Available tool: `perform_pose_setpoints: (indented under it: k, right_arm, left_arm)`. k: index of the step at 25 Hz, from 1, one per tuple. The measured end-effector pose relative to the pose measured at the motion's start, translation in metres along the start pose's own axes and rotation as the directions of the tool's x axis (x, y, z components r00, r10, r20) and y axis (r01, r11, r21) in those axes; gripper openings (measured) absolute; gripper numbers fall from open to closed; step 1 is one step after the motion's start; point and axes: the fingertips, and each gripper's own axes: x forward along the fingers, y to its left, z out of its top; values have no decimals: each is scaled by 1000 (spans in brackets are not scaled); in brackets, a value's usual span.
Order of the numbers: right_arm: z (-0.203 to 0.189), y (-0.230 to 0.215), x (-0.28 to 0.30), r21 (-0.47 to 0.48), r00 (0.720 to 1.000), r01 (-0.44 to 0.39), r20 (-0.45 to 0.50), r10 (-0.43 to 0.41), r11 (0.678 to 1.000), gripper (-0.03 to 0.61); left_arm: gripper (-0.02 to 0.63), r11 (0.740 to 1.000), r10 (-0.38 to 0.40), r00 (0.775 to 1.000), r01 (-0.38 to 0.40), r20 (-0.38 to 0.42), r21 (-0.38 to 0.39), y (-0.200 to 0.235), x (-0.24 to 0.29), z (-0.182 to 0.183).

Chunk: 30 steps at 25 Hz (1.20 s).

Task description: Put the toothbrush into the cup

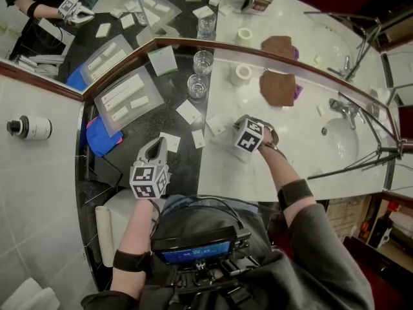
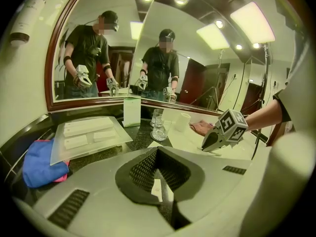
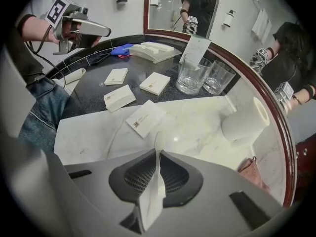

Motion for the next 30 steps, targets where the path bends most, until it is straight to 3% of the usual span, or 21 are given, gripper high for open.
perform_pose_setpoints:
  k: [8, 16, 19, 25, 30]
  right_arm:
    - [18, -15, -37, 97, 990, 45, 131, -57, 994, 44]
    - [30, -31, -92, 236, 931, 115, 312, -187, 965, 44]
    - [27, -38, -113, 339, 886, 114, 391, -250, 934, 44]
    - [15, -53, -151, 553, 744, 43, 538, -396, 832, 44]
    - [8, -54, -159, 620, 662, 2, 587, -466, 785, 44]
  left_arm:
    - [2, 1000, -16, 1000, 16, 21, 24, -7, 6, 12]
    - [2, 997, -45, 999, 43, 29, 57, -24, 10, 20]
    - [2, 996, -57, 998, 55, 28, 69, -30, 12, 22]
    - [2, 994, -69, 997, 66, 29, 86, -37, 15, 27]
    - [3, 994, -70, 997, 68, 28, 88, -40, 15, 25]
